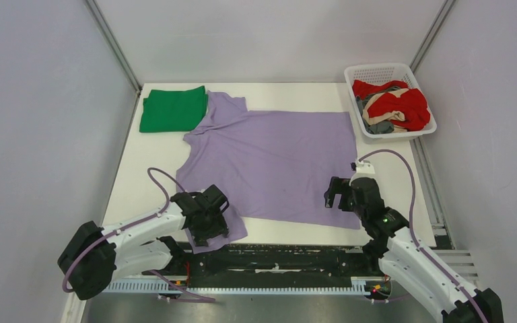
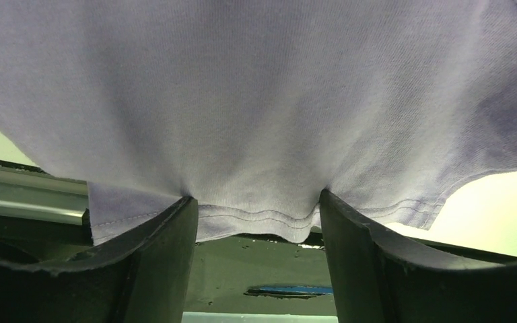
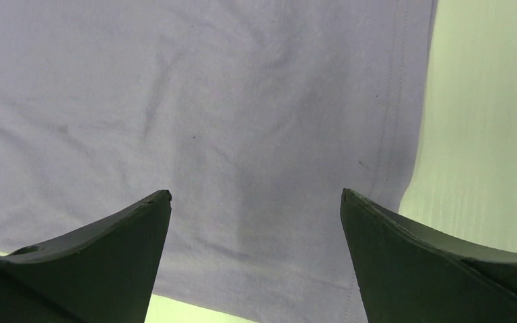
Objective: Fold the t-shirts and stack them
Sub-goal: Grab the side of the flattened tshirt closest away from the robot with both arms
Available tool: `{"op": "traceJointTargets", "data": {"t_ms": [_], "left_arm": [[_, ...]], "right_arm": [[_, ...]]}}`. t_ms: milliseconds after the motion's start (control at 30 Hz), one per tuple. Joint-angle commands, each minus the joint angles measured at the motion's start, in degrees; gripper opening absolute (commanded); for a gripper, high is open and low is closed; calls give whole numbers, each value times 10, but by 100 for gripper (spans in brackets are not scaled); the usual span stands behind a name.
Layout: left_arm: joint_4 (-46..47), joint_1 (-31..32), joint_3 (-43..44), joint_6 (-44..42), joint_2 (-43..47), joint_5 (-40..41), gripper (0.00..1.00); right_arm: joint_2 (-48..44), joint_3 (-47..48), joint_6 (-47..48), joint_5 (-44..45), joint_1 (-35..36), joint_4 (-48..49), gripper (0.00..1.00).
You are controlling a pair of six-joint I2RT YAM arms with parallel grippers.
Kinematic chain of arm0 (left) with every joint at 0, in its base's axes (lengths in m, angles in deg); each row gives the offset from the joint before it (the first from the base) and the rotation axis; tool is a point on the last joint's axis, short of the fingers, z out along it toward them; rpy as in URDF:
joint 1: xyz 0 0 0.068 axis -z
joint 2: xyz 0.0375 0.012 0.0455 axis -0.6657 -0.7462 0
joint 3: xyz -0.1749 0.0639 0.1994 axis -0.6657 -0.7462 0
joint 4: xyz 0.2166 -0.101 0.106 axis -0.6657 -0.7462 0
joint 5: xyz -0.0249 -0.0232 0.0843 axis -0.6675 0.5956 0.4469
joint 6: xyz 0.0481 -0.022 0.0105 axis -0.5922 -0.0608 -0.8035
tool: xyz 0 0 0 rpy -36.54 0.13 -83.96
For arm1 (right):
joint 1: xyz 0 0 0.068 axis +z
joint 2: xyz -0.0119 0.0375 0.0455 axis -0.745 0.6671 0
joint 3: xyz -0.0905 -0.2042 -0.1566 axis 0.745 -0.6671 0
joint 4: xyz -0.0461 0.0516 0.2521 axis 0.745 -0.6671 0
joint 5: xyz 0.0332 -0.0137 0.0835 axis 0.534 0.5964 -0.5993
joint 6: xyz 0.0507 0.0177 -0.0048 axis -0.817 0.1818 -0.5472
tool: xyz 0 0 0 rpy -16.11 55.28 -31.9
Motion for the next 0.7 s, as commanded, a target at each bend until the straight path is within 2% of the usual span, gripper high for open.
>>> {"op": "traceJointTargets", "data": {"t_ms": [0, 133, 233, 500, 667], "left_arm": [[49, 1, -2, 24, -10, 81, 58], [-4, 0, 15, 38, 3, 98, 48], [-6, 1, 8, 45, 10, 92, 47], [-12, 1, 26, 39, -11, 107, 30], [-23, 1, 46, 26, -28, 106, 10]], "right_arm": [[-6, -3, 1, 19, 0, 17, 98], [-10, -6, -10, 27, -1, 8, 98], [-13, -8, -14, 32, -1, 5, 98], [-5, -1, -15, 32, -1, 4, 98], [-3, 1, -21, 33, -1, -2, 98]]}}
